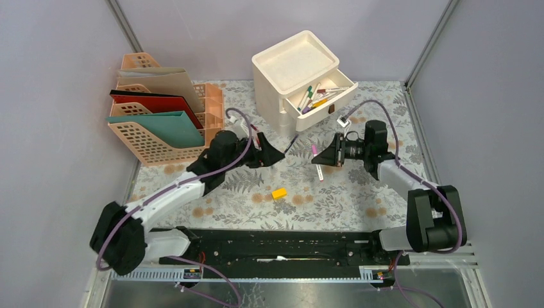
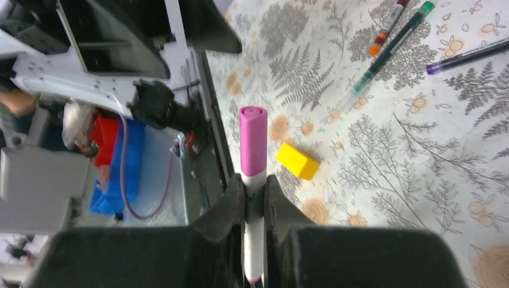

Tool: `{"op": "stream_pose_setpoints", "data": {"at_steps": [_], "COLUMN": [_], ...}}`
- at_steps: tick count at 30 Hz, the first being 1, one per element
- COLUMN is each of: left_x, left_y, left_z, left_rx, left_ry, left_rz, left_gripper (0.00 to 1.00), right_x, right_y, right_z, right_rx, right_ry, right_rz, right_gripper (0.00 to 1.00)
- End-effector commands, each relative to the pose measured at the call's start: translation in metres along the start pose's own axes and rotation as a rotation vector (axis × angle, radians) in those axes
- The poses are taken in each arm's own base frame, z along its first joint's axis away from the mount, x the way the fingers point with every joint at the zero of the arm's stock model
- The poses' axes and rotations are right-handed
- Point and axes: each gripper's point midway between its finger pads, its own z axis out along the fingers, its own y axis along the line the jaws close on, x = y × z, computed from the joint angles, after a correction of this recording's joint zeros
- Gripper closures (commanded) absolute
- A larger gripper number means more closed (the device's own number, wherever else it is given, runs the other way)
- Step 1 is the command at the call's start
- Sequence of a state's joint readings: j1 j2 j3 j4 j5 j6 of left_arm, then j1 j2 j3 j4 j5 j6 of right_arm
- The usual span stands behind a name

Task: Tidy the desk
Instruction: Place the stationery in the drawer.

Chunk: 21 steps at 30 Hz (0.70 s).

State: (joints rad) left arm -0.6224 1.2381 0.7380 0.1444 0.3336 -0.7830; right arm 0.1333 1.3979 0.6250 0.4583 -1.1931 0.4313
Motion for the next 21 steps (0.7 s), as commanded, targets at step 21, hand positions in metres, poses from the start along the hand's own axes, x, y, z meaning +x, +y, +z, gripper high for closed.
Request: {"op": "stream_pose_setpoints", "data": {"at_steps": [21], "left_x": [-0.085], "left_y": [0.05], "left_z": [-0.083], "left_rx": [-0.29], "left_ry": [-0.521], "left_rz": [0.014], "left_gripper": [0.01], "right_x": [-0.259], "right_y": [0.023], "right_z": [-0.039], "right_rx": [0.588], "right_ry": [-0.382], "right_rz": [-0.103], "right_gripper": [1.0]}}
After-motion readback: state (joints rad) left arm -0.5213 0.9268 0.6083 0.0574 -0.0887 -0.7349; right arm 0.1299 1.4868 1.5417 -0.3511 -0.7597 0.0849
